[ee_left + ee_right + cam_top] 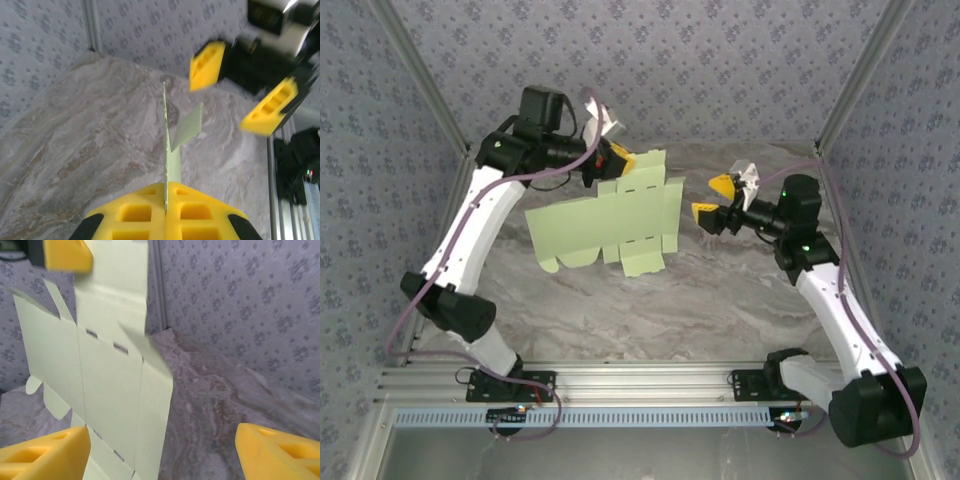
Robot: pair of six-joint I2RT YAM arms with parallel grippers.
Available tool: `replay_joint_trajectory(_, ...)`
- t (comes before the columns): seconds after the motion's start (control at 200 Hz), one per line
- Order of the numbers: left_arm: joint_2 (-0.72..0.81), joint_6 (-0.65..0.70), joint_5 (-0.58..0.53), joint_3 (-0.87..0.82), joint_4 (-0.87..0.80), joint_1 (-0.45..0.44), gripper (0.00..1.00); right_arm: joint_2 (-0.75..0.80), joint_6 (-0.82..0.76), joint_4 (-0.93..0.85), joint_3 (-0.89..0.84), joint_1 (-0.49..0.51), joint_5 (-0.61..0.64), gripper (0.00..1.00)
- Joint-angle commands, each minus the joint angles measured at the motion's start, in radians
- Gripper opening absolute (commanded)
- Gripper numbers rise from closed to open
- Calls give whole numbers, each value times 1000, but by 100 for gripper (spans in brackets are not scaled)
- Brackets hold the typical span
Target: Fold the paper box
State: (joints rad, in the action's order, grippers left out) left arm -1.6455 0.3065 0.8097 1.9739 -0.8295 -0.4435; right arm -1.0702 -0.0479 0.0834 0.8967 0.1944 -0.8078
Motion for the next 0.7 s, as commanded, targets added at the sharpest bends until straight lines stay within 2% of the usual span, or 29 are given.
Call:
replay_joint_trajectory(0.0, 56, -146, 61, -60, 198, 5, 0, -59, 73, 173, -42, 51, -63, 78)
replay_joint_trajectory(0.19, 72, -205, 69, -68, 220, 11, 0, -143, 117, 400, -90, 73, -151, 75)
replay_joint_trajectory(0.355, 91, -236, 73, -101, 258, 20, 0, -176, 177, 525, -104, 70, -210, 64)
replay_joint_trajectory(0.49, 105, -272, 79, -137, 307, 40, 0, -184, 268, 658, -140, 47, -202, 58)
replay_joint_trajectory(0.695, 117, -301, 85, -175, 355, 55, 0, -215, 312, 706, -142, 44, -176, 31)
